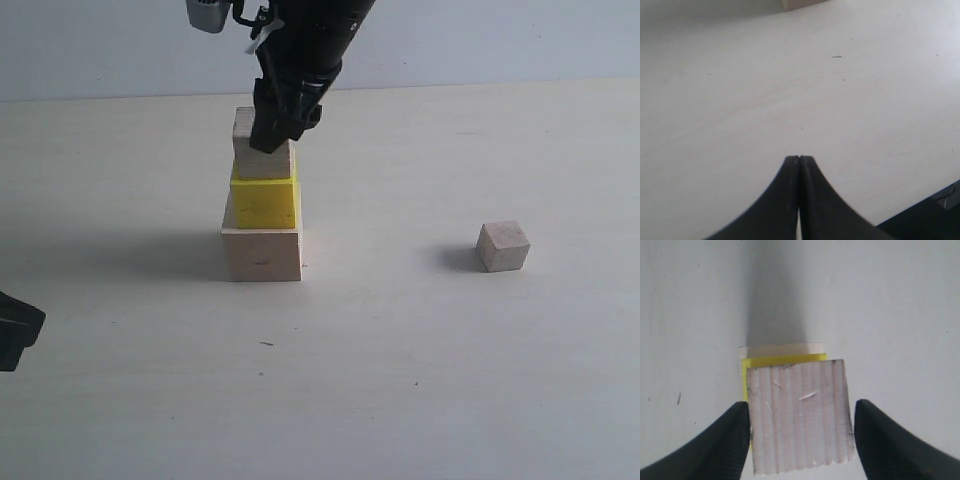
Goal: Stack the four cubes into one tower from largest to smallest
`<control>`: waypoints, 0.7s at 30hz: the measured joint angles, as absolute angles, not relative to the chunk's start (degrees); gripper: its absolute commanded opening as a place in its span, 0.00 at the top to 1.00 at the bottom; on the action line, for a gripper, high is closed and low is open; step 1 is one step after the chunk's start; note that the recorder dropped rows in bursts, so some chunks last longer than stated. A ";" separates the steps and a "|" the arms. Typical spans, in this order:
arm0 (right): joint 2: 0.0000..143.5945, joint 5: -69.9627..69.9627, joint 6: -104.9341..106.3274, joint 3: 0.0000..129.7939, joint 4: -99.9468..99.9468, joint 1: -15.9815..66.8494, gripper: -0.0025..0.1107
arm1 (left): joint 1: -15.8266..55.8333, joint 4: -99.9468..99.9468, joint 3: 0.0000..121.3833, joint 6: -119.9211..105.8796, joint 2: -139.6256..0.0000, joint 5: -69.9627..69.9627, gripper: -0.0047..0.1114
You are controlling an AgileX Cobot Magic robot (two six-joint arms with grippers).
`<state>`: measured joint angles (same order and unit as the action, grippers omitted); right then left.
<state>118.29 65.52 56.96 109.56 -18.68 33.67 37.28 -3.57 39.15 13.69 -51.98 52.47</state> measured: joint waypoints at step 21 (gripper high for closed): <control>118.29 64.21 54.18 109.56 -19.24 33.67 0.34 | 37.28 -3.57 39.15 13.59 -51.98 52.47 0.95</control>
